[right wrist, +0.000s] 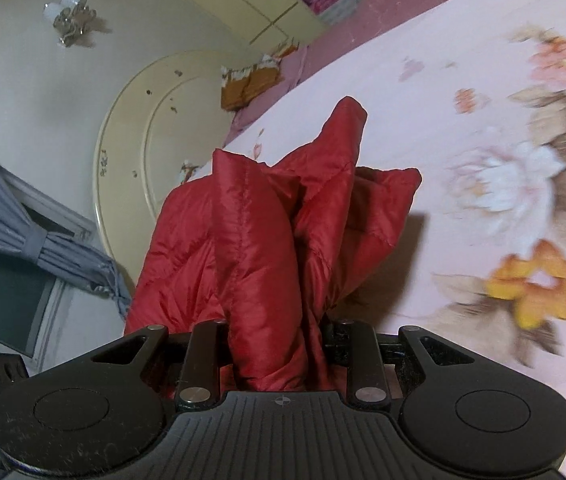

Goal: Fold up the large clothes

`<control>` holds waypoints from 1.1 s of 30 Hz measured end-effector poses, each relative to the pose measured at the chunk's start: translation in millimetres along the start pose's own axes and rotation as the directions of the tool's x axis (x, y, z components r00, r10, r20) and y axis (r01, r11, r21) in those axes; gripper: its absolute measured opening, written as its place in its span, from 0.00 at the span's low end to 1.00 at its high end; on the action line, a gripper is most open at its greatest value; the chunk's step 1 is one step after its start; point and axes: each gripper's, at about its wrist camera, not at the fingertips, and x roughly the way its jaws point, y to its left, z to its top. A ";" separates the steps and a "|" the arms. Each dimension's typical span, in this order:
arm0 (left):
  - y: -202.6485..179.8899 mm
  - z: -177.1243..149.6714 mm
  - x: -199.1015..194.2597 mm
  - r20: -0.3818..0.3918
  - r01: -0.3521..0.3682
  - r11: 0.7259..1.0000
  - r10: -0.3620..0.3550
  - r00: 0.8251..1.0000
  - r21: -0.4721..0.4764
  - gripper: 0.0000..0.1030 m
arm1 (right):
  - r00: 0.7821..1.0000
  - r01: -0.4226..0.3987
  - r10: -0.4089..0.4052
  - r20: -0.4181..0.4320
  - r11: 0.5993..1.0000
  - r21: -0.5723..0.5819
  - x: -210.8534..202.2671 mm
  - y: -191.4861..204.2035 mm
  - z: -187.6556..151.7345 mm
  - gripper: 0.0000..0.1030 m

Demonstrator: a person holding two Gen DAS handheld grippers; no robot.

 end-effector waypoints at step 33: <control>37.9 -14.9 -7.1 0.077 -0.062 0.996 0.058 0.995 0.058 0.78 | 0.964 0.214 -0.190 0.187 0.970 -0.115 -24.5 25.6 -0.1 0.56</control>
